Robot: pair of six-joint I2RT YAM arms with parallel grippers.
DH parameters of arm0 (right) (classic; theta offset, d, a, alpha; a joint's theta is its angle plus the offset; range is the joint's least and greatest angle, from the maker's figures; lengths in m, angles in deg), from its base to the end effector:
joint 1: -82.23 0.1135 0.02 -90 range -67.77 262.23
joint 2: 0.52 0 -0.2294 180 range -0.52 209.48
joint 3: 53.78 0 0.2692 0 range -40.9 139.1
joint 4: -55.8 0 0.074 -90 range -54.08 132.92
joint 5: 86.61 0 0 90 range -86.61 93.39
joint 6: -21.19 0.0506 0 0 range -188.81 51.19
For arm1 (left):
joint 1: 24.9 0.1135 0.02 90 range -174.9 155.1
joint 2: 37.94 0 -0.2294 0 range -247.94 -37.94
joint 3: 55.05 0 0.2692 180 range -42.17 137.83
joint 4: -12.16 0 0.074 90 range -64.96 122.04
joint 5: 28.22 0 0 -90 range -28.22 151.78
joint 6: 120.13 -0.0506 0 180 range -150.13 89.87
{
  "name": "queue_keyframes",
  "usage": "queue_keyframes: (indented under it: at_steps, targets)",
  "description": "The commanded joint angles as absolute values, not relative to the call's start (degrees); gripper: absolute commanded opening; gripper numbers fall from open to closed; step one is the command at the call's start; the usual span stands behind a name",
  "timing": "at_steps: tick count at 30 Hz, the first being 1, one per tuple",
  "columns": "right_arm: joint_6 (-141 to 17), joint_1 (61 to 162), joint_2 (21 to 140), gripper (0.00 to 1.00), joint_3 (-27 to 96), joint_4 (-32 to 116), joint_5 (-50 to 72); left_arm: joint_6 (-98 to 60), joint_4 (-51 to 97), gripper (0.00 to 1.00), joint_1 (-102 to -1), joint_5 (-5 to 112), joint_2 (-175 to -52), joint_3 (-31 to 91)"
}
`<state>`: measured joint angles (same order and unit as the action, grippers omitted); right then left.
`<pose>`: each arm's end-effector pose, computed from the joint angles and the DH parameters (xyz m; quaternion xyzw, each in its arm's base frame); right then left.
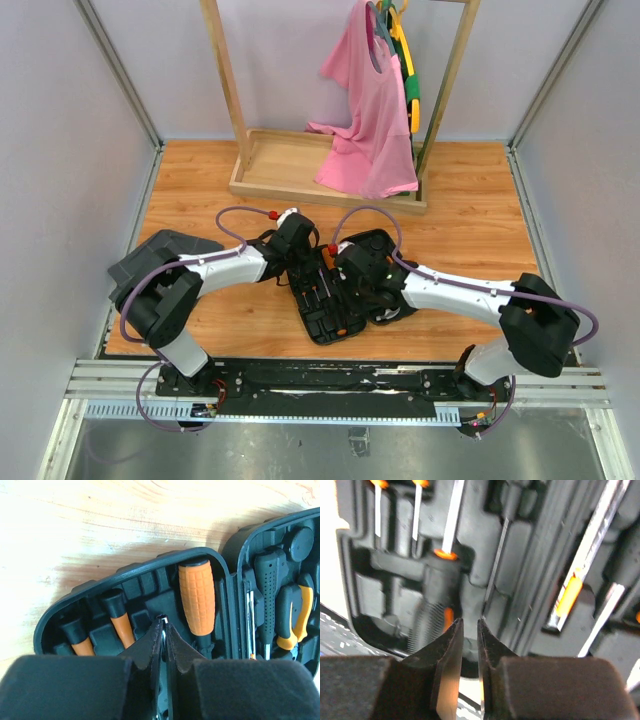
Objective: Sort the tools into containers
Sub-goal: Adjust the screwdriver in the storage box.
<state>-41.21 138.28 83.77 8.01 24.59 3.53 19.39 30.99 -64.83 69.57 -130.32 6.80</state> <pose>0.1784 0.2652 0.1383 -0.2339 0.9210 0.2085 0.2313 0.2669 -0.2144 0.1118 -0.1017 0.9304 -0.1985 0.2910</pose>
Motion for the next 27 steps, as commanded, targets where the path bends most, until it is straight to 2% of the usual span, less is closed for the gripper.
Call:
queue_keyframes:
  at_steps: [1,15,27]
  targets:
    - [-43.23,139.07,81.69,0.20,9.02,13.77,-0.41,18.33,31.92,0.11,-64.54,70.75,-132.94,6.86]
    - [-41.70,139.62,74.38,0.26,8.83,16.89,1.79,17.87,31.54,0.10,-64.63,70.45,-132.26,6.87]
    - [-38.24,144.07,79.30,0.26,10.70,18.73,5.05,18.04,32.02,0.09,-64.98,70.81,-131.80,7.48]
